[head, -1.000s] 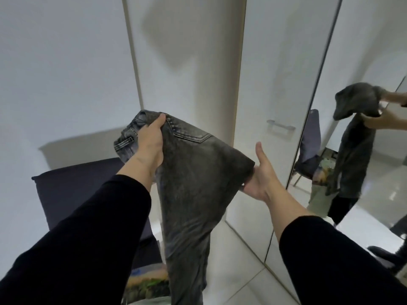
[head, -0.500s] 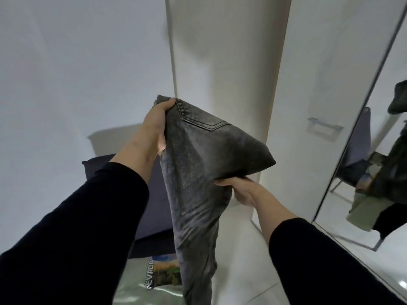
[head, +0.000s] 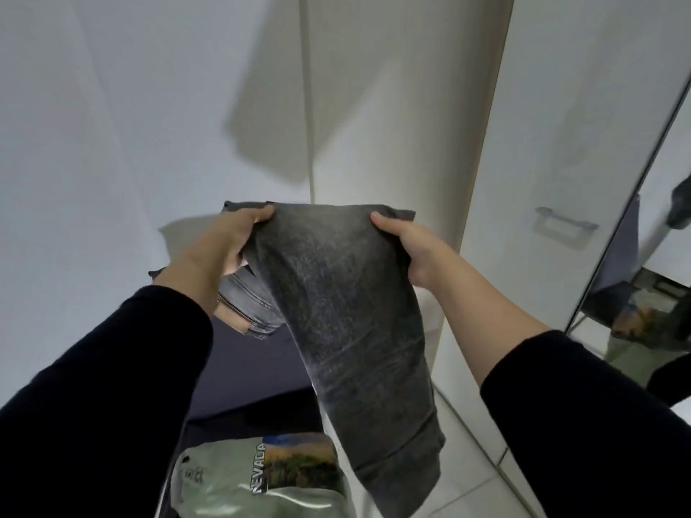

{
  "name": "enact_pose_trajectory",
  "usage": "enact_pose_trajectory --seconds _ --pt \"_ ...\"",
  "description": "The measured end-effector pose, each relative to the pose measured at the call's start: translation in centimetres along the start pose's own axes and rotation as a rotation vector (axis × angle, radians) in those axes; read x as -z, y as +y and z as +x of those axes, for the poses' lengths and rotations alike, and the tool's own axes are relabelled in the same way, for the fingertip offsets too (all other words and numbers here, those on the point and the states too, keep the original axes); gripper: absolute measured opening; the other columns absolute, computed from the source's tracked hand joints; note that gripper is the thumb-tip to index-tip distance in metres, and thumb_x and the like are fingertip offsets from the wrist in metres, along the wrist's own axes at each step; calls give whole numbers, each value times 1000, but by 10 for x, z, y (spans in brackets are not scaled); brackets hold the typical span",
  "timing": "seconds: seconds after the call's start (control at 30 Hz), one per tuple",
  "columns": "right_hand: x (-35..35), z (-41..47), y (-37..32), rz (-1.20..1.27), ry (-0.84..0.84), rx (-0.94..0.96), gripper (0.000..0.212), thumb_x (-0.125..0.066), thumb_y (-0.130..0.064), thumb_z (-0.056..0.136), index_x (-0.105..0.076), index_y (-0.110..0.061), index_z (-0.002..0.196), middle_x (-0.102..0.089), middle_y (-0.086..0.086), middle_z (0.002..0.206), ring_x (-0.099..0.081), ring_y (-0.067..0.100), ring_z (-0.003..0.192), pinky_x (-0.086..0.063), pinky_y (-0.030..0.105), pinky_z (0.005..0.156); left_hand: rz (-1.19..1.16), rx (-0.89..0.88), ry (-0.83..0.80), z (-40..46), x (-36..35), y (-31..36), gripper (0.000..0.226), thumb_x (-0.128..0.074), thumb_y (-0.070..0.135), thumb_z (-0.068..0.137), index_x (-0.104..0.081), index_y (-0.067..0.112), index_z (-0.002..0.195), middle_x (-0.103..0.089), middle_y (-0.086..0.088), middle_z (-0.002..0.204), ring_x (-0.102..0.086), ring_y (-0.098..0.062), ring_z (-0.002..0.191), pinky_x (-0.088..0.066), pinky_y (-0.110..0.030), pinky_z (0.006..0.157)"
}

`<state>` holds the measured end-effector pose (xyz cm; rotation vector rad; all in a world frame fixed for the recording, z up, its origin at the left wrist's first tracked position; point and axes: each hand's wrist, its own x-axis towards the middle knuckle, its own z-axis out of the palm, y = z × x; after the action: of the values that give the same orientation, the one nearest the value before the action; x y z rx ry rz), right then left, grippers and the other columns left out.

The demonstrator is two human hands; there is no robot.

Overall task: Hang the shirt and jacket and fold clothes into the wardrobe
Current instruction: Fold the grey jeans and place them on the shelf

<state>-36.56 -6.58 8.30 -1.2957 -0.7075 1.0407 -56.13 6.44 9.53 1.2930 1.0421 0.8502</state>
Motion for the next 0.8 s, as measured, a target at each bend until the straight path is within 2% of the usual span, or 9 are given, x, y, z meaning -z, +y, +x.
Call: enact_pose_trajectory --seconds 0.07,0.17,0.3,0.4,0.47,0.57,0.67,0.73,0.8 --pt "-10 1 -6 45 6 -5 14 -58 -18 92 -65 -11 82 -68 3 78 -63 18 72 -48 28 62 -135 52 32 -4 7 -6 27 -55 35 93 -54 10 83 -64 -5 72 -62 -18 61 -51 -28 57" --pt "-25 5 -5 122 -1 13 17 -51 -7 91 -62 -9 77 -65 3 65 -60 18 63 -50 26 58 -445 90 -83 -12 12 -36 48 -47 53 91 -58 7 95 -67 -14 96 -64 -28 89 -53 -39 79" --pt "-37 9 13 113 17 -4 11 -53 -5 92 -64 -4 92 -68 9 82 -64 23 76 -54 34 73 -254 171 -154 -21 12 -98 62 -51 66 81 -54 20 123 -61 -5 120 -61 -23 97 -49 -42 89" --pt "-45 10 27 133 47 -13 13 -55 -6 93 -64 -2 102 -67 13 97 -64 27 89 -52 40 88 -187 206 -254 -38 6 -133 52 -56 51 88 -54 18 128 -63 -6 122 -61 -26 109 -47 -45 94" --pt "-43 9 32 88 82 -6 22 -56 -11 94 -63 -3 113 -66 12 103 -63 28 97 -51 40 90 -179 151 -181 -49 1 -144 43 -57 32 93 -52 12 131 -62 -10 125 -62 -27 109 -50 -43 89" --pt "-25 1 41 -318 -55 -33 44 -62 -29 90 -50 -19 130 -60 1 120 -57 28 113 -46 45 96 -236 20 -25 -57 -3 -138 41 -58 20 93 -49 6 131 -61 -16 124 -64 -29 106 -53 -45 89" --pt "0 -15 55 -510 -240 -212 63 -71 -20 83 -36 -35 133 -54 -1 126 -54 25 112 -48 49 92 -347 -74 12 -70 -8 -118 27 -59 18 93 -57 5 116 -66 -15 108 -66 -31 96 -55 -47 85" --pt "7 -28 63 -500 -268 -248 67 -67 -9 84 -34 -32 136 -54 -2 125 -55 21 108 -50 39 81 -343 -112 9 -81 -9 -108 19 -59 19 93 -59 8 108 -67 -13 99 -66 -30 89 -55 -46 83" --pt "7 -39 73 -498 -262 -217 60 -63 -4 86 -36 -30 132 -54 -4 120 -55 15 98 -45 30 70 -279 -132 17 -89 -5 -108 30 -62 23 90 -56 10 117 -66 -11 106 -65 -27 94 -53 -45 85"
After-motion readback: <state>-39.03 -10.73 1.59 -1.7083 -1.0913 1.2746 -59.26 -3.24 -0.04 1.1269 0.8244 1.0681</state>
